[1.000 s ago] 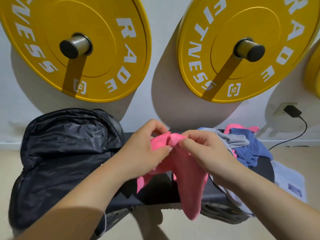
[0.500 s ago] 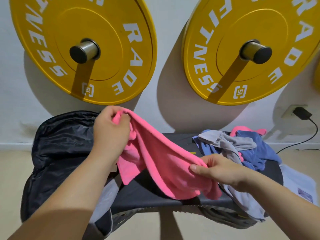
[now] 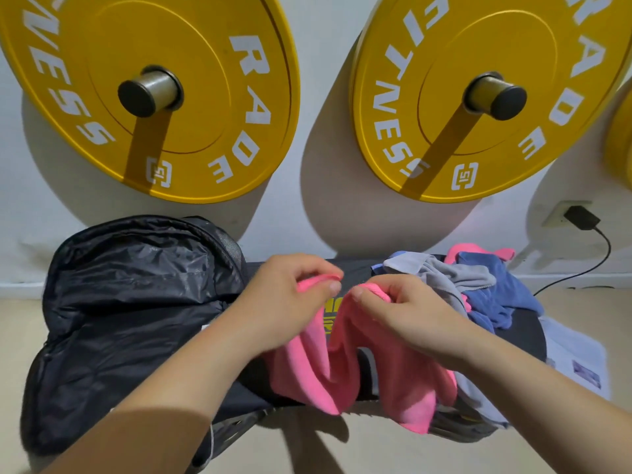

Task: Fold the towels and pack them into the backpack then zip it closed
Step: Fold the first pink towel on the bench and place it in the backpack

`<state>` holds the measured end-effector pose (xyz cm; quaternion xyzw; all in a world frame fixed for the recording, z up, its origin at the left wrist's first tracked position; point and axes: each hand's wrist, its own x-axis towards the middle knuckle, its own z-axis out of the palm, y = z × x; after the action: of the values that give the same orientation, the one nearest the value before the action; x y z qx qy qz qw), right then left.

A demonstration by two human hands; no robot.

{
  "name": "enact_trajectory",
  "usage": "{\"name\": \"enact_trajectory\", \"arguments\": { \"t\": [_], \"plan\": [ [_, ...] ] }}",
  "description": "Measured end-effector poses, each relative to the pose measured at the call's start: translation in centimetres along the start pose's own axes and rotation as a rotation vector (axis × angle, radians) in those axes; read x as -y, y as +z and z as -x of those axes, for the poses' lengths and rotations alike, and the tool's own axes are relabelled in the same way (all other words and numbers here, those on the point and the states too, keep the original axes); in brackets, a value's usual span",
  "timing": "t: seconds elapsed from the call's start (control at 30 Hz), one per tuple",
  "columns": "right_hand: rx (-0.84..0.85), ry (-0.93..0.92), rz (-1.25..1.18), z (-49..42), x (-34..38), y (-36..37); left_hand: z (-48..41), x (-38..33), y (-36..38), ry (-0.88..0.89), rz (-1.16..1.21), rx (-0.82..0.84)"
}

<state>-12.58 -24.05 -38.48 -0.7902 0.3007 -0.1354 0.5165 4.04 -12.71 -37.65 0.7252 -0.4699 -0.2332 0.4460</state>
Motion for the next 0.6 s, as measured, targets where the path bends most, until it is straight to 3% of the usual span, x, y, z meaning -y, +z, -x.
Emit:
{"name": "enact_trajectory", "arguments": {
  "t": [0.1,0.17,0.3,0.43,0.6],
  "plan": [
    [0.114,-0.070,0.030,-0.1,0.1,0.4,0.5,0.1,1.2,0.031,-0.054,0.230],
    [0.095,-0.096,0.096,-0.3,-0.2,0.4,0.3,0.4,1.2,0.043,-0.079,0.259],
    [-0.019,0.003,0.120,-1.1,-1.5,-0.6,-0.6,1.0,-0.3,0.001,-0.066,-0.033],
    [0.013,0.131,-0.224,-1.3,-3.2,-1.7,-1.5,2.2,-2.6,-0.082,0.025,-0.338],
    [-0.140,0.088,-0.537,-1.8,-3.0,-1.4,-1.8,3.9,-2.1,-0.317,0.009,-0.224]
  ]
}}
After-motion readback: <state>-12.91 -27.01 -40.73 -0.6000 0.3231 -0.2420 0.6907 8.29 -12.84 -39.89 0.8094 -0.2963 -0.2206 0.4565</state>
